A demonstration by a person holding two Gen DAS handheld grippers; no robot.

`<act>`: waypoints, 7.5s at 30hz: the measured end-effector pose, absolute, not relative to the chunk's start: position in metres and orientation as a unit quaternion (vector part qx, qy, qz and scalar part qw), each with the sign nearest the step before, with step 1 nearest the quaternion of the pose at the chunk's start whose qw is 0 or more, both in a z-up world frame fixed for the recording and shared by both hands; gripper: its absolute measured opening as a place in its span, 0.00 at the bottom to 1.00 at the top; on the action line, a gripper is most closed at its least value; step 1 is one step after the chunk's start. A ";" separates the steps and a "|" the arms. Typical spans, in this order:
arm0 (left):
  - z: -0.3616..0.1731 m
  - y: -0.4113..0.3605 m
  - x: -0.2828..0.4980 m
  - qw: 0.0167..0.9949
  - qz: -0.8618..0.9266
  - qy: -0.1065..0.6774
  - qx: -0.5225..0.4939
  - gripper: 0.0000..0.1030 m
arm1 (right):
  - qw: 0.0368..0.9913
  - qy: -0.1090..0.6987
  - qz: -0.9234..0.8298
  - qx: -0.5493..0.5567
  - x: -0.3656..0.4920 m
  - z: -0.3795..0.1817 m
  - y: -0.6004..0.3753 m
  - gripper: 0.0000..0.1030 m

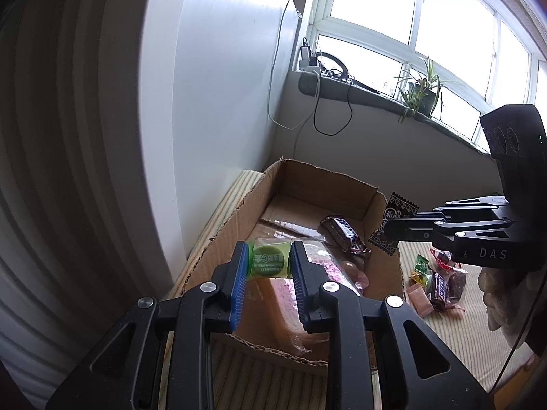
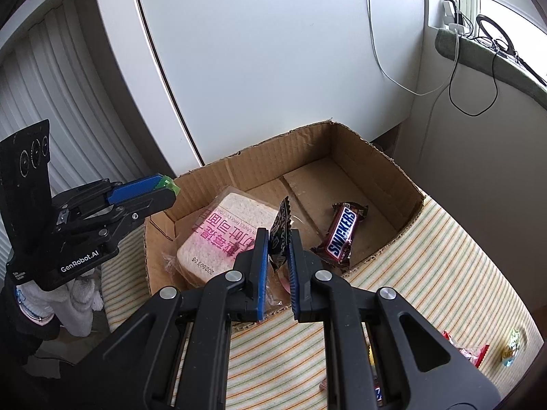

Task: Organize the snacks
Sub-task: 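Carry the green candy to the box and open the left tool while the right tool releases the dark packet, then move both open tools back from the box to the snack pile, then grasp the Snickers bar with the left tool while the right tool grasps the red-wrapped packet, then carry the Snickers bar and red-wrapped packet over the box with both tools, then lower both snacks into the box and open both tools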

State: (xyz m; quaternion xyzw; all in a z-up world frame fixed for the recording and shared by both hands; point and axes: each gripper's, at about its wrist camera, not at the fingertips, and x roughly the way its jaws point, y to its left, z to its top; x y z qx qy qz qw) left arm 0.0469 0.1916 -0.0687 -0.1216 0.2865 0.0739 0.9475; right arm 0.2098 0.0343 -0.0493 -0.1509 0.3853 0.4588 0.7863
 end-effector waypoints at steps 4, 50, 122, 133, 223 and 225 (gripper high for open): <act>-0.070 0.194 0.050 0.947 0.075 0.288 -0.124 0.23 | 0.782 0.389 0.462 -0.154 0.210 -0.052 0.040 0.11; -0.050 0.132 0.050 0.952 -0.002 0.277 -0.133 0.58 | 0.842 0.385 0.372 -0.065 0.215 -0.032 -0.113 0.88; -0.114 -0.025 0.138 0.894 -0.145 0.424 -0.006 0.26 | 0.787 0.525 0.294 0.135 0.228 -0.133 -0.225 0.36; -0.087 -0.011 0.112 0.909 -0.145 0.390 -0.035 0.26 | 0.800 0.504 0.299 0.131 0.213 -0.104 -0.227 0.36; -0.054 0.178 0.123 0.934 0.027 0.336 -0.121 0.36 | 0.802 0.443 0.399 0.036 0.263 -0.035 -0.031 0.63; -0.051 0.175 0.119 0.935 0.027 0.332 -0.121 0.36 | 0.807 0.439 0.394 0.033 0.261 -0.033 -0.038 0.63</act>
